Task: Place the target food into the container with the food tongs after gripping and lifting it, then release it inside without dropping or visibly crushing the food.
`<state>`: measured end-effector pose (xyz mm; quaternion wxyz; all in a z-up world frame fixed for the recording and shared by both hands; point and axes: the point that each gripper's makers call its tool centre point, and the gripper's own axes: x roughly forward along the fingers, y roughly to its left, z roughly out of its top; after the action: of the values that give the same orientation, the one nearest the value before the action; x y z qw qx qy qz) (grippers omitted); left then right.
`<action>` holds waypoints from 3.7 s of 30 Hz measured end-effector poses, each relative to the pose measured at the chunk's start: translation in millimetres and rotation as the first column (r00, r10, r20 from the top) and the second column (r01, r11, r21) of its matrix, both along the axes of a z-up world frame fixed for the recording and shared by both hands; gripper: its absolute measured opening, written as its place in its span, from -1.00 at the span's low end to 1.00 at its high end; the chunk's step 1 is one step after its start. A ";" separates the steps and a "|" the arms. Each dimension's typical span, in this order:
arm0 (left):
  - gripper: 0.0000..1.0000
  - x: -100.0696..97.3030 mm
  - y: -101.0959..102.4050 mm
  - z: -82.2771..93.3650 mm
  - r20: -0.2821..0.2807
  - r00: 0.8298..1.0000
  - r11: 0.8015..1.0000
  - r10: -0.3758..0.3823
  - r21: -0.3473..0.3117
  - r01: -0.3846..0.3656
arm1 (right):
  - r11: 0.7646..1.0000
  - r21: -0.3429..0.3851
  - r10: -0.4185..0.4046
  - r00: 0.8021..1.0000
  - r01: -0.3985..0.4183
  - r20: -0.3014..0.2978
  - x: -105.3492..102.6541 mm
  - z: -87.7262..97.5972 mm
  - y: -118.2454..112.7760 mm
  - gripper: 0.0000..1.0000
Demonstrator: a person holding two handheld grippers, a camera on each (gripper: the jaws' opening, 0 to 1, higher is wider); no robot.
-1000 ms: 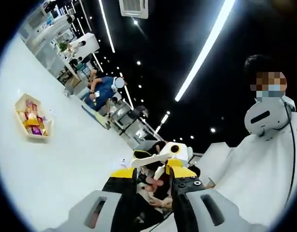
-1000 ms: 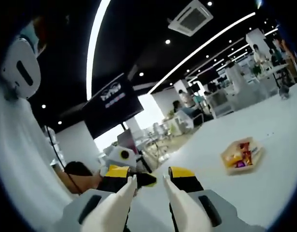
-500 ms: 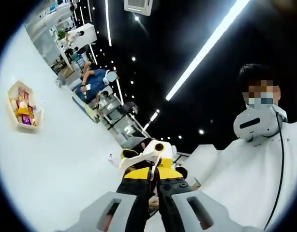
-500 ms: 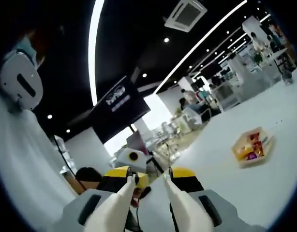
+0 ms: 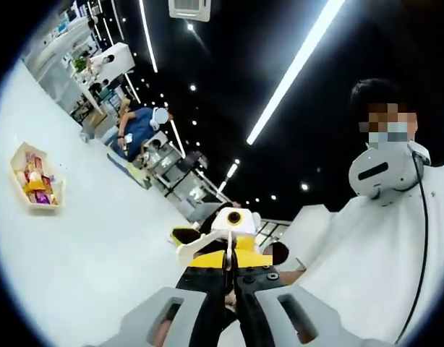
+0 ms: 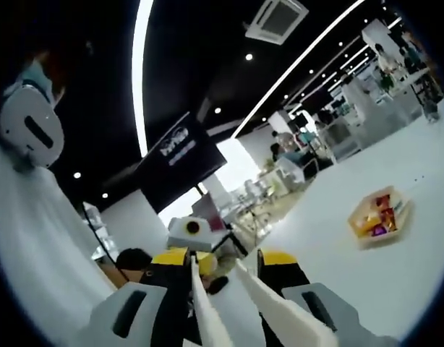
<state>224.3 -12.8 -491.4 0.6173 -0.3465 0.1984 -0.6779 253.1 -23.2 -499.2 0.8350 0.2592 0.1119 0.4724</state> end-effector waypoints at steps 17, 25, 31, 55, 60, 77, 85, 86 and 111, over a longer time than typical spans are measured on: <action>-1.00 -0.2 13.5 1.6 0.175 0.982 0.989 -0.066 0.143 0.041 | 0.934 -0.309 0.206 0.977 -0.181 0.050 -26.9 -21.0 -10.6 -0.43; -1.00 -0.6 10.0 -2.8 0.277 0.954 0.970 -0.116 0.237 0.049 | 0.842 -0.491 0.270 0.963 -0.223 0.026 -32.0 -43.3 -13.3 -0.45; -0.99 2.7 6.9 -12.9 0.405 0.910 0.962 -0.084 0.272 -0.033 | 0.785 -0.572 0.274 0.962 -0.236 -0.021 -31.5 -59.8 -19.9 -0.52; -0.94 -9.4 -6.0 -93.5 0.576 0.703 0.757 -0.417 0.649 -0.083 | 0.495 -0.822 0.427 0.903 -0.282 -0.053 -33.8 -103.2 -22.1 -0.59; -1.00 -12.3 -6.2 -106.6 0.571 0.668 0.705 -0.478 0.703 -0.097 | 0.451 -0.853 0.431 0.901 -0.264 -0.051 -30.8 -113.4 -23.3 -0.57; -1.00 -12.2 0.2 -124.4 0.587 0.592 0.639 -0.553 0.754 -0.151 | 0.393 -0.899 0.381 0.924 -0.190 -0.028 -31.1 -125.0 -51.8 -0.58; -1.00 -15.1 -2.1 -151.4 0.572 0.597 0.616 -0.563 0.772 -0.159 | 0.331 -0.915 0.373 0.923 -0.231 -0.098 -41.2 -147.9 -57.5 -0.67; -1.00 -15.3 -2.3 -159.3 0.549 0.631 0.604 -0.548 0.782 -0.156 | 0.314 -0.925 0.383 0.920 -0.213 -0.082 -37.4 -151.4 -57.6 -0.67; -0.98 0.9 11.2 -194.6 0.493 0.709 0.487 -0.505 0.841 -0.238 | 0.249 -0.933 0.452 0.883 -0.259 -0.124 -26.7 -181.8 -61.8 -0.70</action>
<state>225.2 -1.6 -686.0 0.6688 0.3076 0.2931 -0.6100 226.4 -84.9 -681.0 0.7062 -0.3372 0.3446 0.5185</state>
